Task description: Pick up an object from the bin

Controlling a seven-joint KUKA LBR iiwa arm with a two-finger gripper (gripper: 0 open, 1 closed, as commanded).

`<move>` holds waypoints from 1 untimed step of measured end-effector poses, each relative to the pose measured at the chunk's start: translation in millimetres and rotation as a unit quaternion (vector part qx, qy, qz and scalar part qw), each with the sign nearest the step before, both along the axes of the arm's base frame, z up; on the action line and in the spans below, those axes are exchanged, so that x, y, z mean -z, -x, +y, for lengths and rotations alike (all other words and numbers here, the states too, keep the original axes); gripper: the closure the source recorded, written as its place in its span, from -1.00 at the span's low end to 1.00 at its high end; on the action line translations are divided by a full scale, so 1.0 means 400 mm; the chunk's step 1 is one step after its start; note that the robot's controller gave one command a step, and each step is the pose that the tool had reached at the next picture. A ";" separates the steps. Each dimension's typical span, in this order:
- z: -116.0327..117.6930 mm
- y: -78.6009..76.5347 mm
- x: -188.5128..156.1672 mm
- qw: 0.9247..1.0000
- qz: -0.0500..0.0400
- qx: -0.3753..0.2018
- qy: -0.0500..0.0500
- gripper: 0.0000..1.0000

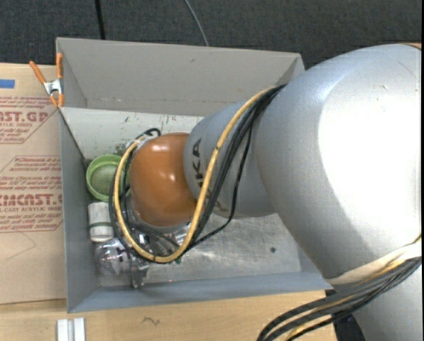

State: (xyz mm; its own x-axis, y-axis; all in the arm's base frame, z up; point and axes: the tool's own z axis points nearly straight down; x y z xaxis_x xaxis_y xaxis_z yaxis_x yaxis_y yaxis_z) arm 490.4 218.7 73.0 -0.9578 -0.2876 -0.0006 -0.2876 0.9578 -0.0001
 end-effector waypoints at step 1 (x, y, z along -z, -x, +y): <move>-0.005 0.030 -0.092 1.000 0.000 -0.031 0.000 -1.00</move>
Offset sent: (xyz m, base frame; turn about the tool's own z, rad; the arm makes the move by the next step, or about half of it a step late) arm 0.0000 0.0000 0.0000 0.0000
